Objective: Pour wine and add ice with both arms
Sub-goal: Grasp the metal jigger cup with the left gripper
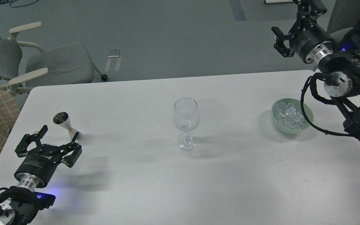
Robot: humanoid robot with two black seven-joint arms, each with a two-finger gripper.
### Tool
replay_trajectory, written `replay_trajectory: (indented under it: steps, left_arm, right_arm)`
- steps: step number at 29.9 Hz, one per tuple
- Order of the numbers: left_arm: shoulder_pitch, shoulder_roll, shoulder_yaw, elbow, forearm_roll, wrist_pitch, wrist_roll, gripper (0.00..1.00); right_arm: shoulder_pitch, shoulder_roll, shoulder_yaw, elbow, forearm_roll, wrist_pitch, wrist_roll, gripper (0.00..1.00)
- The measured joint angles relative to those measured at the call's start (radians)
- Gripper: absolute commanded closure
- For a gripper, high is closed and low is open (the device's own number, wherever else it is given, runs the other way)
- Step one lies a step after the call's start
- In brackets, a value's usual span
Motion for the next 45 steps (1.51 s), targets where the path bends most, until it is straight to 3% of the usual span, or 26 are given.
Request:
replay_trajectory:
  steps: [23, 30, 32, 34, 37, 45]
  left_arm:
    - [-0.250, -0.060, -0.057, 0.392, 0.054, -0.066, -0.024, 0.02]
    - [-0.310, -0.060, -0.048, 0.452, 0.088, -0.070, -0.073, 0.05]
    - [-0.319, -0.058, -0.046, 0.456, 0.095, -0.070, -0.080, 0.09]
    - [-0.326, -0.056, -0.045, 0.464, 0.099, -0.070, -0.084, 0.22]
    - [-0.334, -0.058, -0.043, 0.472, 0.100, -0.070, -0.092, 0.33]
    - [-0.338, -0.059, -0.042, 0.476, 0.107, -0.070, -0.106, 0.54]
  right_arm:
    - [-0.007, 0.001, -0.032, 0.000, -0.002, -0.027, -0.003, 0.00]
    - [-0.006, 0.001, -0.033, -0.001, -0.002, -0.029, -0.003, 0.00]
    - [-0.006, 0.001, -0.033, -0.001, -0.002, -0.029, -0.003, 0.00]
    - [-0.006, 0.001, -0.033, -0.002, -0.002, -0.030, -0.004, 0.00]
    - [-0.006, 0.001, -0.033, -0.002, -0.002, -0.030, -0.005, 0.00]
    - [-0.006, 0.000, -0.034, -0.001, -0.002, -0.035, -0.005, 0.00]
